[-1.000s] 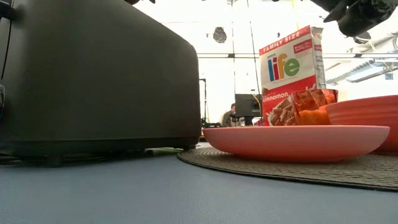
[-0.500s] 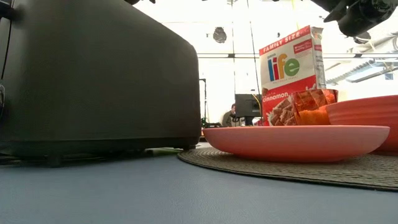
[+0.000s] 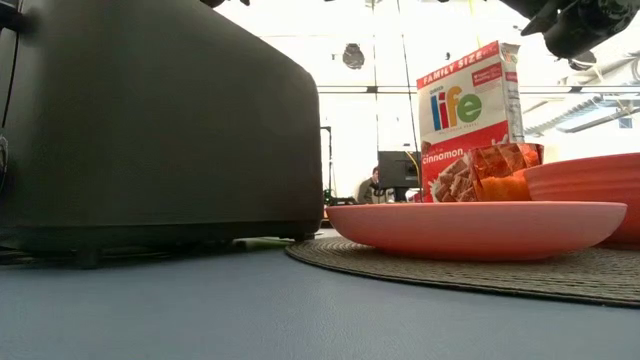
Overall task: Arrange a breakfast setting
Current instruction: Put the apple on the placemat to the top of the pink plate
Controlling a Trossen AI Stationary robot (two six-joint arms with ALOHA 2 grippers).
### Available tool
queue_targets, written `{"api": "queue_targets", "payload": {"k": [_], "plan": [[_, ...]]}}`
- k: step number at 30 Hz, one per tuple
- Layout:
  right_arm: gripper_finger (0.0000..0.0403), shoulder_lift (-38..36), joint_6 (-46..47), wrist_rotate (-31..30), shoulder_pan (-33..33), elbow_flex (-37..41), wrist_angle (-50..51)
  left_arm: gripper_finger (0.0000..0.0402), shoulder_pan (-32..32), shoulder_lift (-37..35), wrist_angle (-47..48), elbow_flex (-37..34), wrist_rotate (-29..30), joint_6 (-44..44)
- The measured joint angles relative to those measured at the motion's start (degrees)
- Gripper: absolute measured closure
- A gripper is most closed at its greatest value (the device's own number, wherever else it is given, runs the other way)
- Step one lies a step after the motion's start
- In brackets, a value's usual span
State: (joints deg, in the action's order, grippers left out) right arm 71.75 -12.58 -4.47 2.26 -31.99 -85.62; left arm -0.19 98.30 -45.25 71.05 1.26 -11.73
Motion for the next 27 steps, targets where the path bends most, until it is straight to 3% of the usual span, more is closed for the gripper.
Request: {"api": "queue_targets", "payload": {"k": [10,20,27], "plan": [[0.0142,0.0,0.9,0.0,0.0,0.0,0.2,0.0131,0.0,0.0,0.0,0.0,0.0,0.2],[0.0036,-0.3,1.3,0.0,0.0,0.0,2.6,0.0131,0.0,0.0,0.0,0.0,-0.2,1.4],[0.0004,-6.8,1.4,0.0,0.0,0.0,16.4,0.0131,0.0,-0.1,0.2,0.0,0.3,7.9]]}}
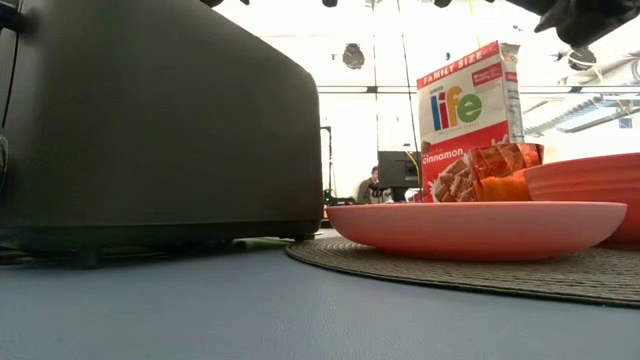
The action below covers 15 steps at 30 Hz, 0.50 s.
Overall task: Arrange a breakfast setting
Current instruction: Put the apple on the placemat to the top of the pink plate
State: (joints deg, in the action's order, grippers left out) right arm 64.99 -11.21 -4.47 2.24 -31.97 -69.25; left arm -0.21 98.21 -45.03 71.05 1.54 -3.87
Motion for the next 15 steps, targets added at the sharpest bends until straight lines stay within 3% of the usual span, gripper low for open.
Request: {"api": "queue_targets", "payload": {"k": [8,11,15], "plan": [[0.0003,-12.6,0.0,0.0,0.0,0.0,27.1,0.0131,0.3,-3.3,7.2,0.1,0.0,8.1],[0.0003,-17.1,-0.1,0.0,0.0,0.0,35.3,0.0131,0.7,-4.9,14.7,2.2,0.1,11.3],[0.0003,-22.2,-0.3,0.0,0.0,0.0,42.6,0.0131,1.6,-5.7,31.3,9.4,0.1,16.0]]}}
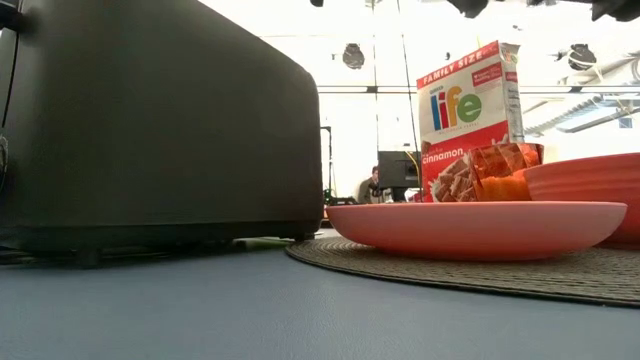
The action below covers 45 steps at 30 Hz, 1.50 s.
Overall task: Arrange a breakfast setting
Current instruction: Put the apple on the placemat to the top of the pink plate
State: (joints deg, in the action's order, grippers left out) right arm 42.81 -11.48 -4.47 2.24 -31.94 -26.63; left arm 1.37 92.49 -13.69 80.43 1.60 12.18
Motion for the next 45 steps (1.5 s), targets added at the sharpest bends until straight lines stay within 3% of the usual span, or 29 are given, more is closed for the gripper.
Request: {"api": "queue_targets", "payload": {"k": [4,10,23,36,45], "plan": [[0.0003,-4.2,-0.1,0.0,0.0,0.0,4.7,0.0131,1.2,0.2,19.6,10.2,0.0,4.2],[0.0003,-8.3,0.2,0.0,0.0,0.0,10.5,0.0131,3.1,0.6,32.6,19.6,-0.2,10.5],[0.0003,-8.6,0.3,0.0,0.0,0.0,13.6,0.0131,8.9,2.7,43.5,21.2,-6.4,21.5],[0.0003,-7.9,0.3,0.0,0.0,0.0,15.6,0.0131,12.9,14.3,45.8,21.2,-23.5,29.8],[0.0003,-7.7,0.3,0.0,0.0,0.0,16.4,0.0131,15.2,20.4,48.8,21.2,-30.5,35.6]]}}
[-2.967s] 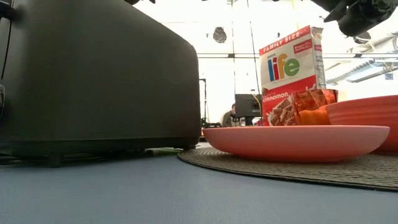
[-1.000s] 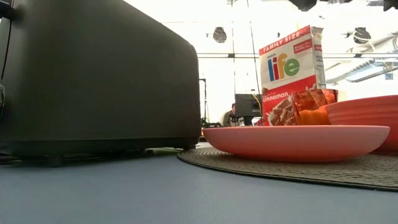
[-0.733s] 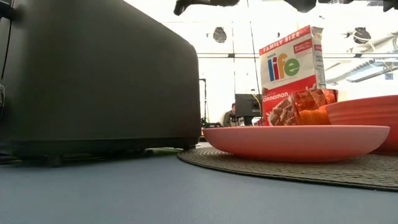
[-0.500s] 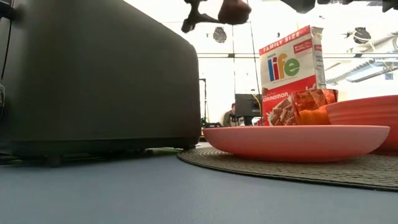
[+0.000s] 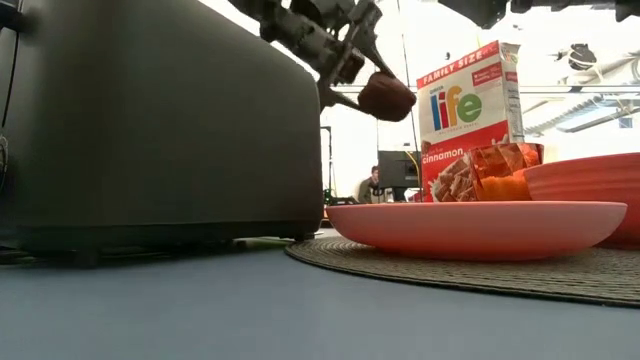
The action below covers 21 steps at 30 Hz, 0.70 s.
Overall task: Arrange a breakfast setting
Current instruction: Put the apple on the placemat to the top of the pink plate
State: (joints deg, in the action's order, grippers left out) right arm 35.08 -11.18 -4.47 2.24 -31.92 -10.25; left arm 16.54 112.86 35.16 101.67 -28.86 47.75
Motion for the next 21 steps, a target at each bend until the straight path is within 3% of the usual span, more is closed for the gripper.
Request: {"api": "queue_targets", "payload": {"k": [11,21], "plan": [[0.0003,1.0,0.0,0.1,0.0,0.0,0.9,0.0131,0.2,3.3,2.7,0.0,-2.1,2.4],[0.0003,4.9,5.5,0.1,0.0,0.0,1.5,0.0131,-1.6,3.3,2.7,0.0,0.9,2.1]]}}
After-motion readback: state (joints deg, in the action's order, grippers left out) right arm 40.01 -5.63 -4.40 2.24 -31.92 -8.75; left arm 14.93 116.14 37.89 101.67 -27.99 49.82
